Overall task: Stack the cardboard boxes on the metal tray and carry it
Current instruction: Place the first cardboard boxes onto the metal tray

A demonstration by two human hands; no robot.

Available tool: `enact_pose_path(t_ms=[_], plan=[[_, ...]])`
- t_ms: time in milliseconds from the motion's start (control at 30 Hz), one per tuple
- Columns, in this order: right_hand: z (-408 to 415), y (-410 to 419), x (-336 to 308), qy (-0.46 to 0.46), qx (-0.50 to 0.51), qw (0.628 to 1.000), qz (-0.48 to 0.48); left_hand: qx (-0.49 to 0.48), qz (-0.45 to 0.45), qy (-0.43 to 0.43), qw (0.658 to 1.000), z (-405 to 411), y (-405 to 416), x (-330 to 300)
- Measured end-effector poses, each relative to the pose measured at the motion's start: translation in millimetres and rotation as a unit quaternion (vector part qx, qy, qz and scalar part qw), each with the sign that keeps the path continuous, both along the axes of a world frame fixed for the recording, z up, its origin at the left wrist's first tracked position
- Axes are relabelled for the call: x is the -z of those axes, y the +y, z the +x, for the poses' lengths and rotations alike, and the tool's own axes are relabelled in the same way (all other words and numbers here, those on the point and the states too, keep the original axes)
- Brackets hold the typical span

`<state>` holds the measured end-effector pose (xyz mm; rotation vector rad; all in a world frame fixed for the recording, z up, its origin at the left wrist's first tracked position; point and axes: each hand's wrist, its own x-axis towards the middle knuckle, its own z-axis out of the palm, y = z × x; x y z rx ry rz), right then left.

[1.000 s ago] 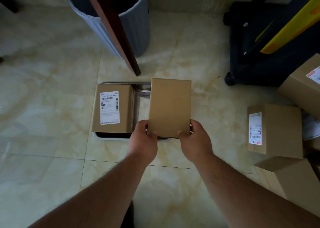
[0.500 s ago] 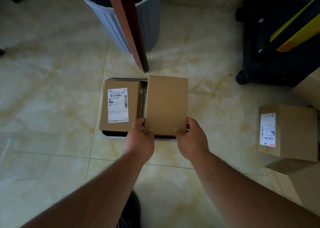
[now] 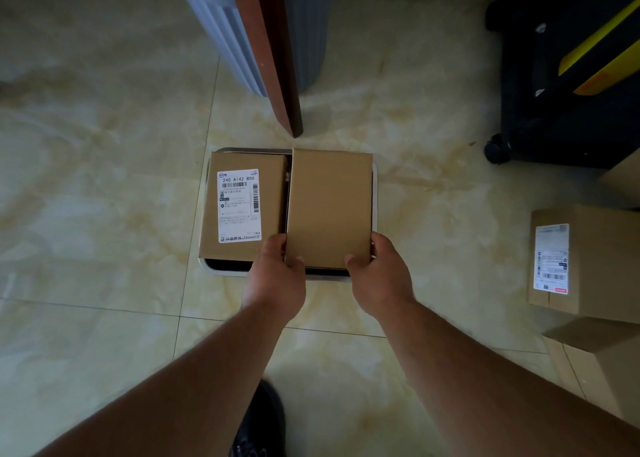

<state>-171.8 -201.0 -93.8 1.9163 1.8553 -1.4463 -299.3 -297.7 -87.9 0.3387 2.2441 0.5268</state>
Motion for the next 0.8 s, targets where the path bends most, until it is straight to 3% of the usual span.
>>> enact_pose_path(t_ms=[333,800], plan=[[-2.2,-4.2,19.2,-0.017,-0.017,1.0,0.002,0.017,-0.033,0.021,0.999,-2.9,2.0,9.4],[4.0,2.4,31.9,-0.035,-0.043,0.998,-0.002,0.021,-0.045,-0.015,0.999,5.3,1.9,23.7]])
